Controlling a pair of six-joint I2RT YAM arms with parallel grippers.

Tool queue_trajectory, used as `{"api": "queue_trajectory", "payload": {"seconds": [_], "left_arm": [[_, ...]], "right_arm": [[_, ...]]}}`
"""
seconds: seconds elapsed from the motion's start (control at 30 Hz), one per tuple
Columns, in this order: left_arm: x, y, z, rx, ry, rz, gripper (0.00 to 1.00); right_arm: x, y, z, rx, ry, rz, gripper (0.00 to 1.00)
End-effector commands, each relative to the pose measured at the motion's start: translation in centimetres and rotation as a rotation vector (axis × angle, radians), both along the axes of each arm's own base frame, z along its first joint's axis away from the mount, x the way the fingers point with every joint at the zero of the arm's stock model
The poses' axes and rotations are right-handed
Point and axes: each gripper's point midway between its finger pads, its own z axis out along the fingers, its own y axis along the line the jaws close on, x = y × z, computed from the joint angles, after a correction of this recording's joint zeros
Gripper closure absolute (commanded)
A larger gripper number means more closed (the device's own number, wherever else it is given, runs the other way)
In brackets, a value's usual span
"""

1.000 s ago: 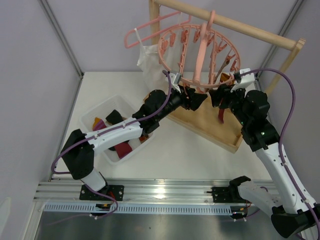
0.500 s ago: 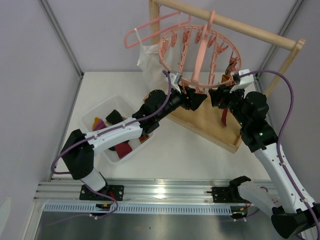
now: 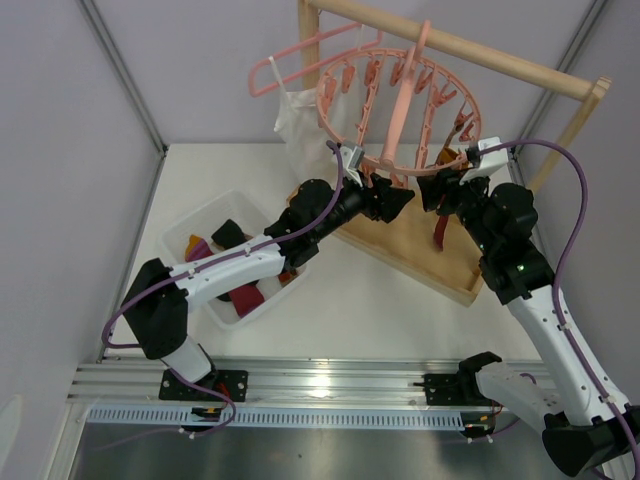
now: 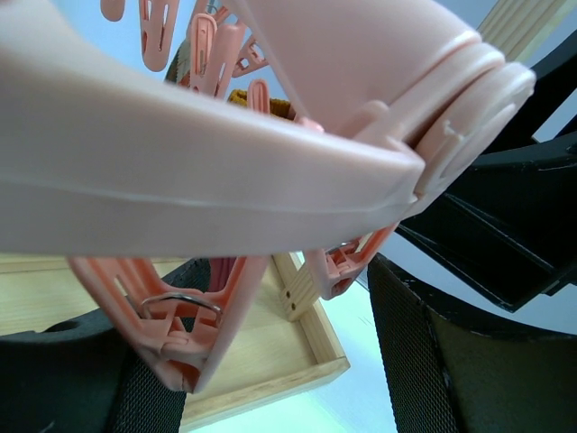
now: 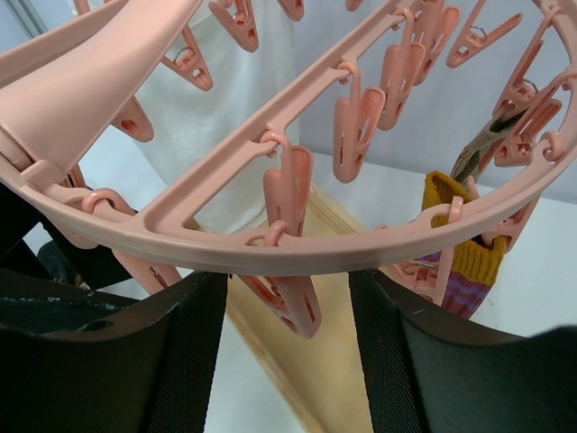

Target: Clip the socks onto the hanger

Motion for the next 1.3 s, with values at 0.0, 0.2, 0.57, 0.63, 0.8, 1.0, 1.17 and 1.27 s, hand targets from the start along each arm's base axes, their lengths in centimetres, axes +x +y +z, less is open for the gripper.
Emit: {"api": "queue_trajectory", "payload": {"seconds": [0.0,0.2,0.57,0.63,0.8,1.0,1.17,1.27], "left_arm": [[-0.9,0.7,4.9,-0.083,-0.065,-0.022,0.27],[-1.0,0.7,4.9,-0.08,-0.063,-0.023,0.27],[-1.1,0.4,4.8,-0.071,-0.066,-0.026,0.27],[-1.1,0.4,4.7,-0.068,-0.064,-0.022,0.27],[-0.9,0.4,4.5,-0.065,-0.056,-0.016,0.27],[-1.0,0.3,4.3,-0.062,-0.052,-0.019,0.27],[-1.0,0.4,4.2,-0.056,-0.052,-0.016,0.27],[-1.0,0.5,4.2,-0.053,-0.054,-0.014,0.26]], "right_arm": [[0.3,0.1,0.9,0.006,-0.049,-0.003,0.41],[0.4,0.2,0.6,-0.005,-0.045,0.005,0.41],[0.7,0.3,0.9,-0.001,-0.054,-0.003,0.41],[0.8,-0.2,1.1,0.0,-0.059,-0.038,0.41],[0.8,-0.5,1.3,-0.004,-0.06,-0.061,0.44],[0.9,-0.6,0.9,-0.008,-0.048,-0.078,0.53],[0.8,-0.7,1.0,-0.01,-0.043,-0.086,0.62],[0.7,-0.7,1.1,-0.011,-0.037,-0.087,0.68]]}}
